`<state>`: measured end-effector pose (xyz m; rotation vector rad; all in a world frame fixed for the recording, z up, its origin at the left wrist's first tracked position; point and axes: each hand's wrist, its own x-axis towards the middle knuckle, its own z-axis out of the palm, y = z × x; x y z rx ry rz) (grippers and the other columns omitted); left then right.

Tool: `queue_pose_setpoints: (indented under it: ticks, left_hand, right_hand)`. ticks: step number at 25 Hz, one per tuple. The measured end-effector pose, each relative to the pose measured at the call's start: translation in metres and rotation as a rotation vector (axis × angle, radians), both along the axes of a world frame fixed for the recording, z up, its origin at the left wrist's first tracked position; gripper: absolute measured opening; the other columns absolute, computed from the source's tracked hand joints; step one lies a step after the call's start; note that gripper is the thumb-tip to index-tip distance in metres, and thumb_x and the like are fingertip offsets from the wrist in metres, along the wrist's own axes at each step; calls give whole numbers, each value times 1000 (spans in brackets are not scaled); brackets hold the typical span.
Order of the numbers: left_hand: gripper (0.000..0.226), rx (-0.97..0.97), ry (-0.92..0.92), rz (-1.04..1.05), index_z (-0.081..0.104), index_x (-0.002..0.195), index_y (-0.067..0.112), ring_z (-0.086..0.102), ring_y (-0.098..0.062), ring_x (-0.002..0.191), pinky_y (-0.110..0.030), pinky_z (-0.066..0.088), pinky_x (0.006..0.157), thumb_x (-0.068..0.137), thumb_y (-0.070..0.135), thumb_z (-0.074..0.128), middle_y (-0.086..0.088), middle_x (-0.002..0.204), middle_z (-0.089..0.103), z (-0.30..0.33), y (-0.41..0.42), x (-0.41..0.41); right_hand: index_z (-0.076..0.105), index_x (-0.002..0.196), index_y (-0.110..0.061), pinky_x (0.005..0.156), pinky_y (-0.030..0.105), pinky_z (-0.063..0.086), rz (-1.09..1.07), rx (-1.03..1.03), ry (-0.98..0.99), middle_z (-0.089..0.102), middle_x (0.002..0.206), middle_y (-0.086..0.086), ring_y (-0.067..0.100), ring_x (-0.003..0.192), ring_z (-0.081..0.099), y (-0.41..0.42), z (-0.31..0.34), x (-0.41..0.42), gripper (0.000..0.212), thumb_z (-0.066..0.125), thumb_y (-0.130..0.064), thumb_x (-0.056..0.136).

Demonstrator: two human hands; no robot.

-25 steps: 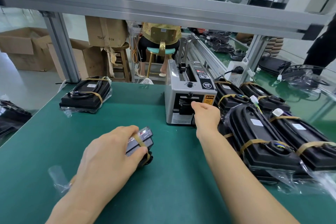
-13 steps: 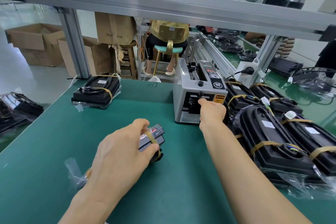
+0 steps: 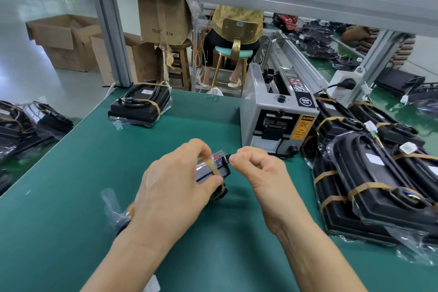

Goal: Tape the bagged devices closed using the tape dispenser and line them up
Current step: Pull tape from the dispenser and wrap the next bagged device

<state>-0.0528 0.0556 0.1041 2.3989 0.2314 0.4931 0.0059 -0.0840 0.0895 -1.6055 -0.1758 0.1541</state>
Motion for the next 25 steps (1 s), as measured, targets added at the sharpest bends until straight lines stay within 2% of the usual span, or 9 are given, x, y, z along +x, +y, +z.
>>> queue_pose_setpoints:
  ticks: [3, 6, 9, 13, 19, 25]
  left_hand:
    - [31, -5, 4, -2, 51, 91, 35, 55, -16, 75, -30, 43, 64, 70, 42, 72, 17, 71, 56, 0, 0, 0]
    - [31, -7, 8, -4, 50, 91, 35, 55, -17, 74, -30, 43, 63, 70, 42, 72, 16, 70, 56, 0, 0, 0]
    - [31, 0, 12, -4, 50, 90, 35, 55, -17, 75, -30, 41, 62, 70, 42, 72, 16, 70, 56, 0, -1, 0]
    - [30, 7, 13, -8, 50, 90, 34, 54, -16, 73, -29, 39, 60, 70, 42, 71, 16, 68, 54, 1, 0, 0]
    - [30, 9, 10, -7, 50, 90, 34, 54, -15, 72, -28, 38, 58, 69, 42, 71, 15, 67, 55, 1, 0, 0]
    - [29, 16, 12, -8, 51, 89, 34, 53, -12, 70, -23, 36, 56, 69, 41, 71, 15, 66, 54, 1, 1, -1]
  right_hand:
    - [64, 59, -16, 82, 21, 36, 40, -37, -28, 55, 86, -5, 3, 83, 52, 0, 2, -3, 25, 67, -15, 83]
    - [65, 57, -19, 83, 23, 35, 47, -81, -51, 56, 88, -1, 6, 86, 52, 0, 5, -2, 26, 67, -16, 83]
    - [67, 56, -22, 80, 19, 35, 51, -131, -62, 57, 88, -6, 3, 87, 54, 1, 10, -1, 26, 68, -17, 82]
    - [67, 52, -26, 71, 6, 36, 44, -197, -79, 55, 82, -11, -2, 84, 53, 2, 12, 0, 31, 69, -16, 82]
    - [65, 51, -23, 69, 12, 35, 54, -180, -67, 53, 79, -9, -3, 78, 51, 2, 13, 1, 31, 68, -15, 81]
    - [66, 51, -25, 67, 4, 36, 37, -228, -89, 54, 84, -6, -6, 77, 51, 5, 13, 2, 32, 68, -12, 80]
